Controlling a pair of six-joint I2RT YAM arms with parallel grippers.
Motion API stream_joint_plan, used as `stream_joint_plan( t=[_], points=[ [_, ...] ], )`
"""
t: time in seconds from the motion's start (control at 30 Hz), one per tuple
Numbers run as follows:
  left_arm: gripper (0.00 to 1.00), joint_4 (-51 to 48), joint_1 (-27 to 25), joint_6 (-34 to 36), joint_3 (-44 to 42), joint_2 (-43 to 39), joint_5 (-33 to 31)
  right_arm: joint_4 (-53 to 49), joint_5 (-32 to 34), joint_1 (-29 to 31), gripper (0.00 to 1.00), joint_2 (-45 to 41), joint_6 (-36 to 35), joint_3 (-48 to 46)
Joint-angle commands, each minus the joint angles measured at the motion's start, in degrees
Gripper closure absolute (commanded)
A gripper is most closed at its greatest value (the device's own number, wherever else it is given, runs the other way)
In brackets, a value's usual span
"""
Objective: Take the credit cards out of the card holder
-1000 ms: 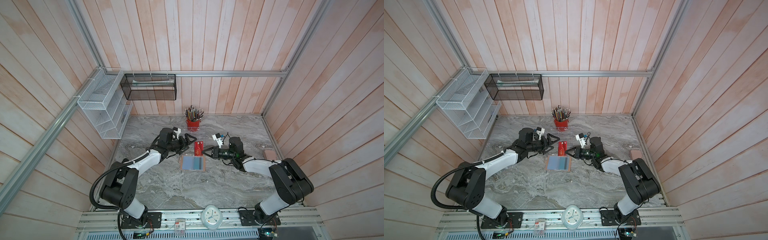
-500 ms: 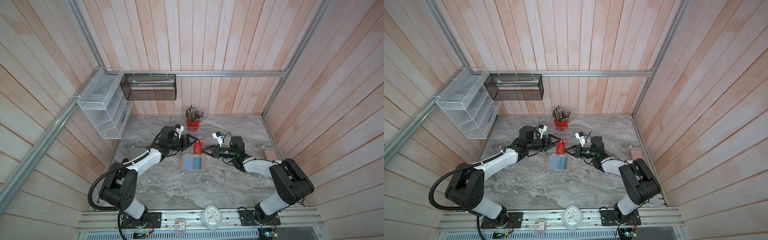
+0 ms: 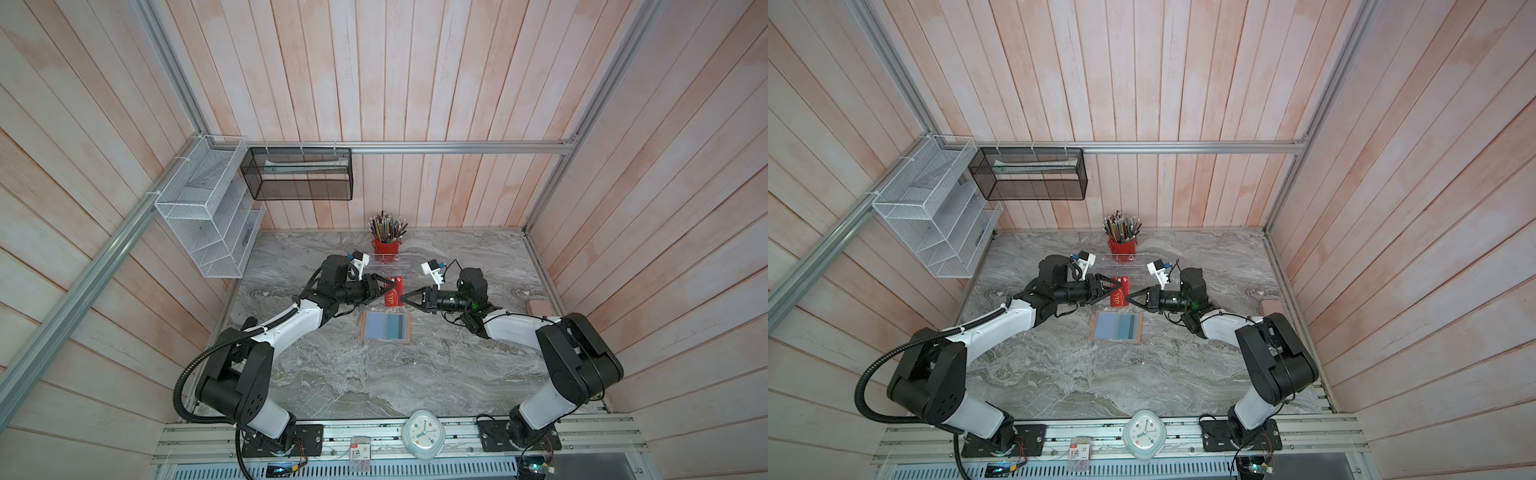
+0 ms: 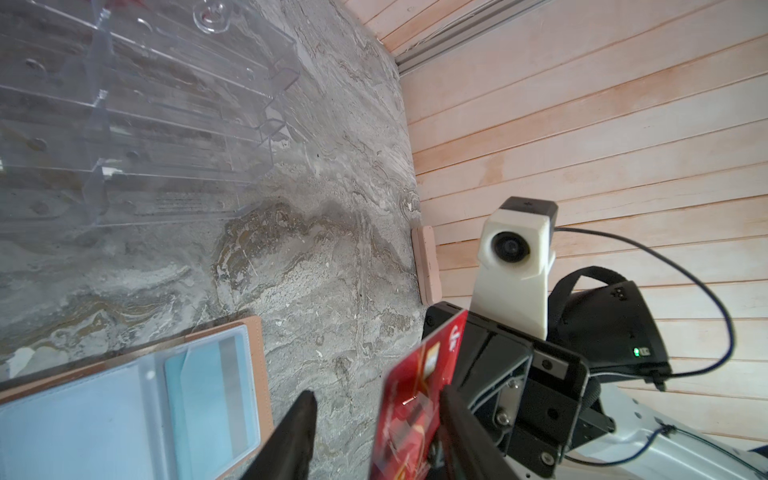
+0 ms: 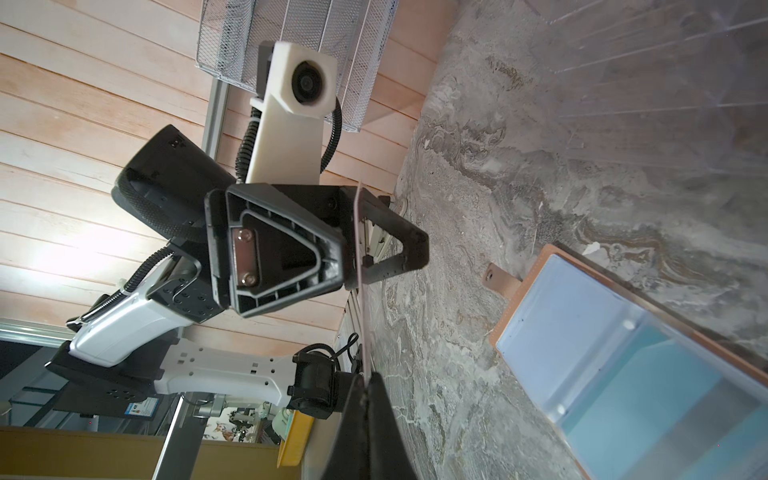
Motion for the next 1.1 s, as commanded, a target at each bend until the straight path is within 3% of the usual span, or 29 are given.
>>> stream_joint_plan(
  t=[0.0,0.37,0.77,1.07],
  points=[
    [0.58,1.25,-0.25,0.83,-1.15,-1.76,0.74,-0.74,-2.25,-0.49,1.00,1.79,-0.45,2.11],
    [0.84,1.91,-0.31,1.28,-1.60,-2.50,1.42,-0.12,-5.44,-0.99,1.00,5.03,-0.64,3.58],
    [0.92,2.74,-0.24,0.75,-2.84,-2.12,1.79,0.13,-7.23,-1.41,1.00,7.38,-0.23,5.44],
    [1.00,7.49,0.47,-1.79,-4.04,-1.78,3.63,-5.82,-6.76,-3.03,0.61,5.43,-2.96,7.21]
  ],
)
